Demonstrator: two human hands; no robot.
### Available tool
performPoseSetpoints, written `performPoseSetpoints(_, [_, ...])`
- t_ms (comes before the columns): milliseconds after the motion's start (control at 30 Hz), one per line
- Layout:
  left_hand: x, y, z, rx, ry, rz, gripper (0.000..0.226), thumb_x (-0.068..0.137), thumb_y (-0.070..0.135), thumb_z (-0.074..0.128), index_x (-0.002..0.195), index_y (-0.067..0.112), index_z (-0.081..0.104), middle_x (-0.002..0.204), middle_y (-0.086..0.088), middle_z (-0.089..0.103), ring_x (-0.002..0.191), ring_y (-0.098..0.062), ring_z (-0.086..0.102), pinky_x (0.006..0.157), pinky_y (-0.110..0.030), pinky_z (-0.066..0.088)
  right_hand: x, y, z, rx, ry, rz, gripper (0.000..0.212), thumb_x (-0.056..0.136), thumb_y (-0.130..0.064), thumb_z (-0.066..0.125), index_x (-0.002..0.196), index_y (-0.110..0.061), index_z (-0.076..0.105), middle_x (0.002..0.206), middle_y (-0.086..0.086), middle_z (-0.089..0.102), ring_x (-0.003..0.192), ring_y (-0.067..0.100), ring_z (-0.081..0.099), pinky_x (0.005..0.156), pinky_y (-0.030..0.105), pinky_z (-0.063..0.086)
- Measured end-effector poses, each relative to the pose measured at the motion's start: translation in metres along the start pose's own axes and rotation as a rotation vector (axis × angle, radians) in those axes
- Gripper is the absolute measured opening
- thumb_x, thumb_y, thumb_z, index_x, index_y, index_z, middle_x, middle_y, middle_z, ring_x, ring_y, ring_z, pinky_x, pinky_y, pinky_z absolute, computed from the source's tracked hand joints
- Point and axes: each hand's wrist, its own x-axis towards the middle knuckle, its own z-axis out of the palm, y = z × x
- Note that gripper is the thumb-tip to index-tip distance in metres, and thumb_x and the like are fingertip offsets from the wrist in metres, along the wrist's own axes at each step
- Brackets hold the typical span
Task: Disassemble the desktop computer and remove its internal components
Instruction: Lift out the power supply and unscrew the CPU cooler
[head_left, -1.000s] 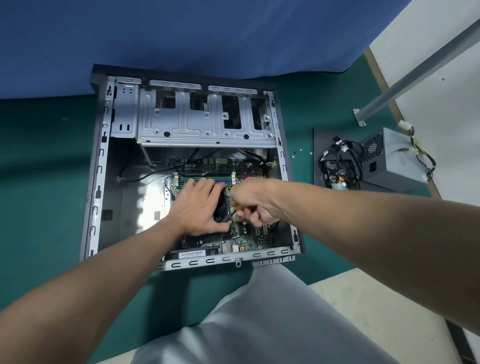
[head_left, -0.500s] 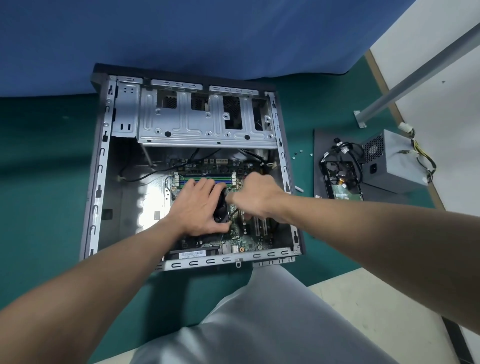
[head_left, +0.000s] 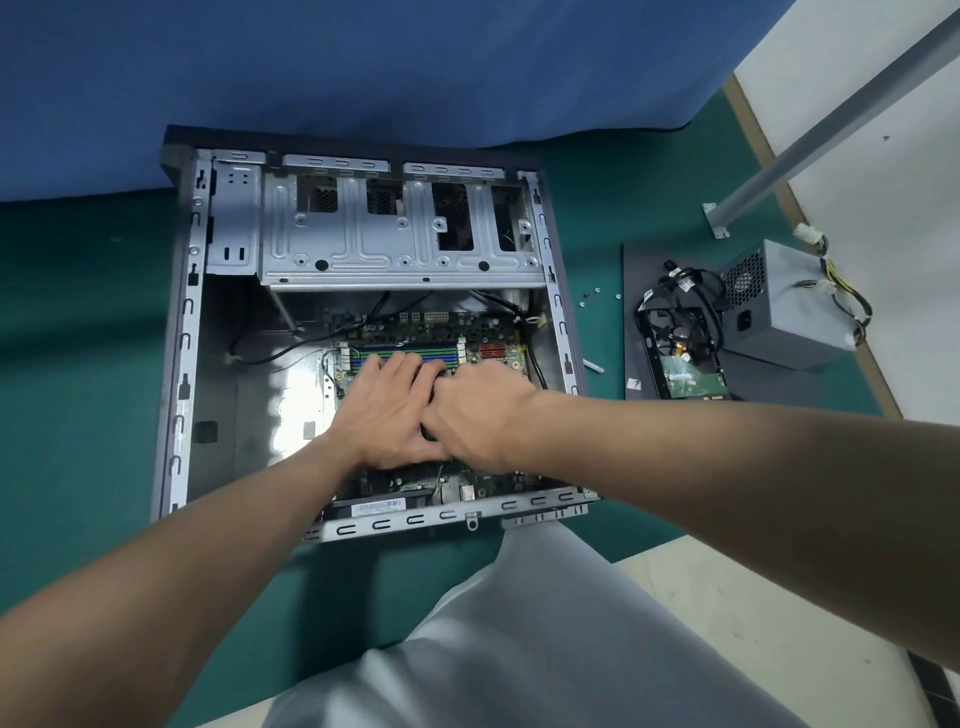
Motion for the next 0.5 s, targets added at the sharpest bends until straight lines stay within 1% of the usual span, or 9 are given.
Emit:
performPoseSetpoints(33, [0.000, 0.000, -0.001, -0.015, 0.021, 0.006, 0.090, 0.069, 0.084, 0.033, 0.115, 0.008, 0.052, 0.095, -0.007, 0.053, 0.082, -0.021, 0.042, 0.074, -0.039, 0.034, 0.001, 0.005, -0.003, 0.118, 0.025, 0.080, 0.017, 0.085, -0.017, 0.060, 0.099, -0.007, 0.062, 0.085, 0.008, 0.055, 0.076, 0.028, 0.051, 0.061, 0.031, 0.039])
performPoseSetpoints(100, [0.000, 0.000, -0.001, -0.006, 0.036, 0.015, 0.085, 0.070, 0.080, 0.037, 0.113, 0.007, 0.051, 0.094, -0.008, 0.054, 0.081, -0.023, 0.045, 0.072, -0.038, 0.034, 0.001, 0.017, -0.006, 0.401, 0.025, 0.293, 0.019, 0.081, -0.024, 0.064, 0.079, -0.006, 0.058, 0.076, 0.006, 0.051, 0.080, 0.030, 0.055, 0.061, 0.027, 0.039])
performPoseSetpoints(167, [0.001, -0.001, -0.001, 0.034, -0.001, 0.016, 0.090, 0.071, 0.082, 0.032, 0.121, 0.009, 0.048, 0.100, -0.007, 0.054, 0.086, -0.023, 0.047, 0.074, -0.037, 0.033, 0.002, 0.022, -0.003, 0.675, -0.016, 0.538, 0.035, 0.087, -0.035, 0.057, 0.064, -0.010, 0.051, 0.069, 0.006, 0.052, 0.072, 0.026, 0.057, 0.053, 0.023, 0.039])
performPoseSetpoints(233, [0.001, -0.002, 0.000, 0.057, -0.039, -0.001, 0.099, 0.069, 0.085, 0.025, 0.131, 0.011, 0.043, 0.109, -0.006, 0.052, 0.095, -0.023, 0.048, 0.079, -0.038, 0.034, 0.003, 0.021, 0.001, 0.898, -0.082, 0.743, 0.038, 0.094, -0.036, 0.048, 0.068, -0.009, 0.053, 0.066, 0.008, 0.060, 0.047, 0.020, 0.060, 0.041, 0.021, 0.041])
performPoseSetpoints(300, [0.002, -0.002, -0.001, 0.061, -0.061, -0.015, 0.104, 0.066, 0.087, 0.023, 0.137, 0.012, 0.036, 0.116, -0.006, 0.051, 0.101, -0.023, 0.047, 0.083, -0.038, 0.033, 0.004, 0.019, -0.002, 1.095, -0.153, 0.872, 0.028, 0.096, -0.022, 0.044, 0.077, -0.005, 0.056, 0.059, 0.009, 0.061, 0.033, 0.016, 0.053, 0.033, 0.016, 0.037])
performPoseSetpoints(333, [0.002, -0.002, -0.001, 0.064, -0.065, -0.016, 0.105, 0.066, 0.087, 0.022, 0.138, 0.012, 0.034, 0.118, -0.006, 0.050, 0.103, -0.023, 0.047, 0.085, -0.038, 0.033, 0.005, 0.020, -0.005, 1.090, -0.179, 0.874, 0.025, 0.095, -0.016, 0.043, 0.077, -0.005, 0.056, 0.057, 0.007, 0.060, 0.035, 0.014, 0.052, 0.034, 0.017, 0.037])
performPoseSetpoints(400, [0.002, -0.002, -0.001, 0.069, -0.060, -0.010, 0.103, 0.068, 0.086, 0.025, 0.139, 0.011, 0.033, 0.118, -0.007, 0.050, 0.103, -0.023, 0.047, 0.085, -0.039, 0.033, 0.006, 0.022, -0.009, 0.864, -0.185, 0.736, 0.026, 0.094, -0.014, 0.046, 0.070, -0.007, 0.053, 0.060, 0.004, 0.055, 0.049, 0.015, 0.053, 0.043, 0.022, 0.042])
performPoseSetpoints(433, [0.002, -0.002, -0.001, 0.074, -0.047, -0.007, 0.101, 0.069, 0.085, 0.026, 0.137, 0.011, 0.035, 0.115, -0.007, 0.051, 0.101, -0.023, 0.047, 0.084, -0.039, 0.033, 0.004, 0.022, -0.010, 0.718, -0.175, 0.625, 0.028, 0.094, -0.016, 0.048, 0.066, -0.009, 0.048, 0.063, 0.003, 0.051, 0.054, 0.015, 0.050, 0.049, 0.026, 0.043])
performPoseSetpoints(500, [0.001, -0.001, 0.000, 0.067, -0.027, -0.006, 0.095, 0.070, 0.082, 0.028, 0.132, 0.010, 0.038, 0.111, -0.007, 0.052, 0.097, -0.023, 0.047, 0.082, -0.039, 0.033, -0.004, 0.020, -0.014, 0.433, -0.180, 0.352, 0.030, 0.091, -0.013, 0.052, 0.064, -0.009, 0.039, 0.064, 0.002, 0.040, 0.054, 0.015, 0.042, 0.055, 0.029, 0.038])
